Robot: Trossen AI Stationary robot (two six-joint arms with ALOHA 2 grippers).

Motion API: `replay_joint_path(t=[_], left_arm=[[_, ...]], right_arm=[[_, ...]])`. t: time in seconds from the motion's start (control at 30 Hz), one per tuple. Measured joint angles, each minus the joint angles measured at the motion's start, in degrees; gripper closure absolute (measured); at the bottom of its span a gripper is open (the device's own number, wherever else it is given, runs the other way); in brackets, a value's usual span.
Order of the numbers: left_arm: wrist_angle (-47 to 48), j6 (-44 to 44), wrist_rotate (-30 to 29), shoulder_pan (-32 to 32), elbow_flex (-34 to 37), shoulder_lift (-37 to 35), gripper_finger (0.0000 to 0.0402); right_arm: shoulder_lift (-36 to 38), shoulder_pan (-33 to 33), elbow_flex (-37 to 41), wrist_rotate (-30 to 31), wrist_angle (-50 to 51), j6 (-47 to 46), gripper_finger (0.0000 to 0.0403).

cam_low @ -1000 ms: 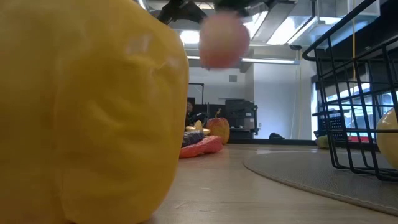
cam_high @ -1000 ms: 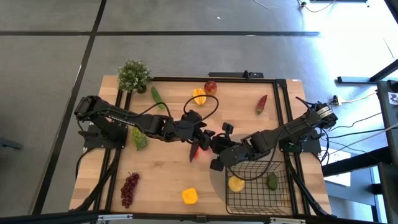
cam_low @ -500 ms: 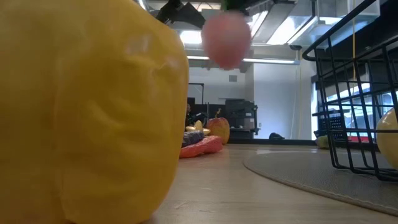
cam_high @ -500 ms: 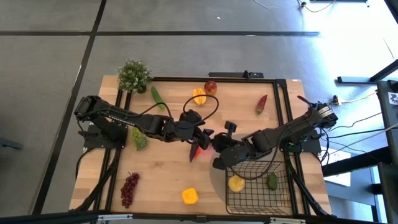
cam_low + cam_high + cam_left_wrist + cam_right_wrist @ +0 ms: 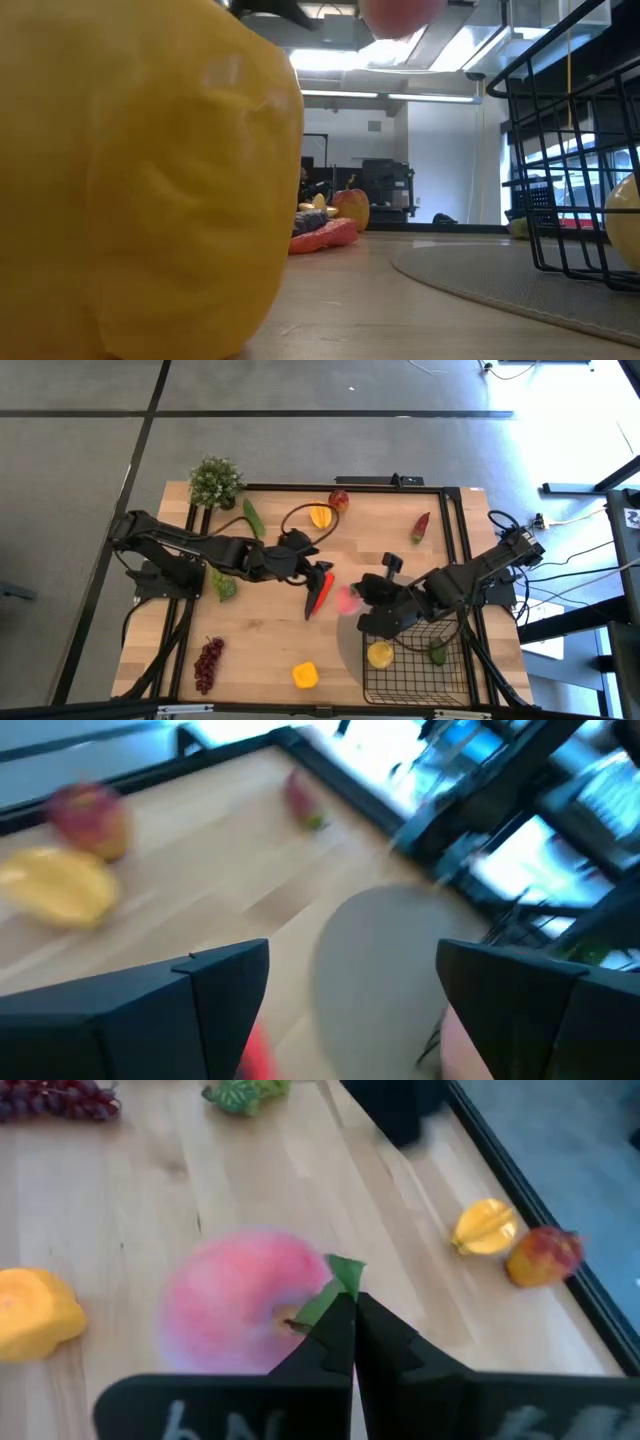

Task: Build produce basket
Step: Put the pink peach into the wire basket

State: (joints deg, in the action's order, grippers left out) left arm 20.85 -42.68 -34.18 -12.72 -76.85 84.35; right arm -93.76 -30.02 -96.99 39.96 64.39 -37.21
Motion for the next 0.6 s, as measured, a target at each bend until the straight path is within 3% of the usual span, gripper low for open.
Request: replay_joint_path(t=[0.43, 0.6], left_arm=[[2.29, 6.38, -1.26, -4.24, -0.13, -7.87, 0.0127], [4.45, 5.75, -1.25, -6.04, -0.02, -8.66, 0.0127]], right_arm=[[0.00, -6.94, -6.10, -0.18, 15.40, -16.63, 0.0403], [0.00, -9.84, -6.12, -3.08, 19.99, -23.10, 0.0403]])
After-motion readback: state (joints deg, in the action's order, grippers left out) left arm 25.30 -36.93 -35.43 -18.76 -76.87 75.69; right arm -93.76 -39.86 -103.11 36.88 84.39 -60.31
